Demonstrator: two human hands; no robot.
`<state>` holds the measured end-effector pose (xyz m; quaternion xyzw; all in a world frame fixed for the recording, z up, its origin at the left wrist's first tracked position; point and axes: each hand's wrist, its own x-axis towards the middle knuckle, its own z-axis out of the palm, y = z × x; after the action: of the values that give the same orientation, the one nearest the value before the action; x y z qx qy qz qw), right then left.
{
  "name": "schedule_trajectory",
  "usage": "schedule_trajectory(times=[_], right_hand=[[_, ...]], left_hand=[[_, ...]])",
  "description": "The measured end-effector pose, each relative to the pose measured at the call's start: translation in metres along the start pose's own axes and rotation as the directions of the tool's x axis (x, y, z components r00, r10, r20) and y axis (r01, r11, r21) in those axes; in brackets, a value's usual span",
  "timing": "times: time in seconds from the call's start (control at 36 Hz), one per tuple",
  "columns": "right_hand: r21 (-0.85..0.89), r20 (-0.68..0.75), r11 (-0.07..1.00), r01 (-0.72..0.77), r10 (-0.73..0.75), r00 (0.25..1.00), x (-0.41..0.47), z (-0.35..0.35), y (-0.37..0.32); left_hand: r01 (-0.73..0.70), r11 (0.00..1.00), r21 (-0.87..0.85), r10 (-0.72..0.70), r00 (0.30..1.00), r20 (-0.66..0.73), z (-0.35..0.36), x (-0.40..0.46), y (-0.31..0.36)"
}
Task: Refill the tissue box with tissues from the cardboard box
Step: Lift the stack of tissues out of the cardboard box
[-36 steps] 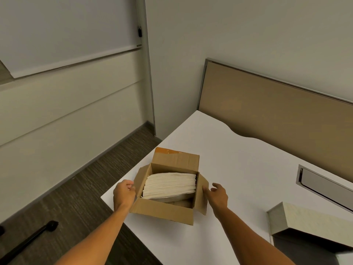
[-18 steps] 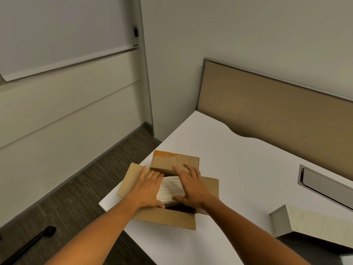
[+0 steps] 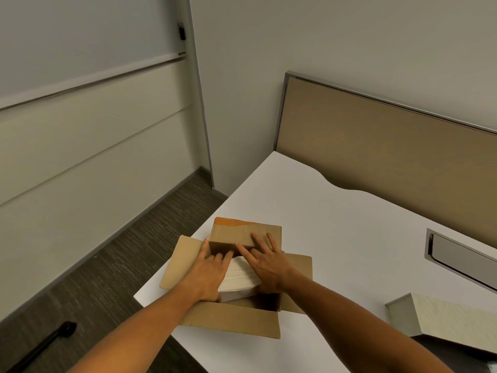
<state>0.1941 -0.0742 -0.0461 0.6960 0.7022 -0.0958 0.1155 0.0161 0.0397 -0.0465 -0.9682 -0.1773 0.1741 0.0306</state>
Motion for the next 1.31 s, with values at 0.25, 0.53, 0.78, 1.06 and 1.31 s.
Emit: schedule_trajectory(times=[0.25, 0.53, 0.78, 1.06, 1.31], right_hand=[[0.135, -0.011, 0.989, -0.067, 0.069, 0.998, -0.001, 0.003, 0.007], [0.429, -0.113, 0.898, -0.097, 0.160, 0.981, -0.030, -0.018, 0.023], [0.705, -0.256, 0.709, 0.025, 0.221, 0.941, -0.064, -0.047, 0.029], [0.843, -0.371, 0.520, 0.140, 0.371, 0.851, -0.144, -0.072, 0.043], [0.986, -0.157, 0.053, 0.161, 0.641, 0.751, -0.249, -0.015, 0.042]], left_hand=[[-0.038, 0.992, -0.122, 0.035, 0.999, -0.030, 0.000, 0.001, -0.010], [0.014, 0.791, -0.611, -0.119, 0.984, -0.132, -0.007, -0.017, -0.035], [-0.047, 0.459, -0.887, -0.309, 0.928, -0.209, -0.039, -0.046, -0.042], [-0.248, 0.089, -0.965, -0.331, 0.906, -0.263, -0.068, -0.075, 0.018], [-0.219, -0.116, -0.969, -0.227, 0.955, -0.189, -0.069, -0.082, 0.122]])
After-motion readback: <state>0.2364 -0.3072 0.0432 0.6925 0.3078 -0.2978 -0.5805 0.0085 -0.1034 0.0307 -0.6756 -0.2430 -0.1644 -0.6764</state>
